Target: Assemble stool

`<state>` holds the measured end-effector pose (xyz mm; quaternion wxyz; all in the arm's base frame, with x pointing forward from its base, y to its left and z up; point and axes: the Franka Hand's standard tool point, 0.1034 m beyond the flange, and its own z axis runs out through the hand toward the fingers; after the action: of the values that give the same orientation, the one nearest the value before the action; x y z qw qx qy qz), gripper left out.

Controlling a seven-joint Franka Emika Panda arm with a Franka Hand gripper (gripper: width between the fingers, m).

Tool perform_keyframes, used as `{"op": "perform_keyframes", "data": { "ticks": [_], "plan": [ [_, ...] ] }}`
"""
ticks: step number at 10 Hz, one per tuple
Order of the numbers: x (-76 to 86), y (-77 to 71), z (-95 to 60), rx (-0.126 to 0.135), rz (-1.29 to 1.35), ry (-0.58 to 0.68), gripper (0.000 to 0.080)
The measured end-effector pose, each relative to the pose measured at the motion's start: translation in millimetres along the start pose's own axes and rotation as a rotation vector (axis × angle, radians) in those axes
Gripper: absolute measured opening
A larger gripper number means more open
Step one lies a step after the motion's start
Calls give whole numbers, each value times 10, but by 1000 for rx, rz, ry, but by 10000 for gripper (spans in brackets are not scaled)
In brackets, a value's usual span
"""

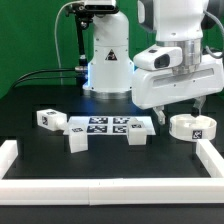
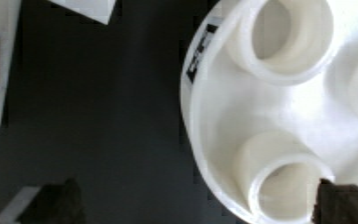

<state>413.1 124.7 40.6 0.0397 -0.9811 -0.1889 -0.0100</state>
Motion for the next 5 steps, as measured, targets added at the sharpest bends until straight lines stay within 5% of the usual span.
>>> {"op": "perform_keyframes", "data": {
  "ticks": [5],
  "plan": [
    [-54, 65, 217, 5, -196, -24, 649]
  ]
}}
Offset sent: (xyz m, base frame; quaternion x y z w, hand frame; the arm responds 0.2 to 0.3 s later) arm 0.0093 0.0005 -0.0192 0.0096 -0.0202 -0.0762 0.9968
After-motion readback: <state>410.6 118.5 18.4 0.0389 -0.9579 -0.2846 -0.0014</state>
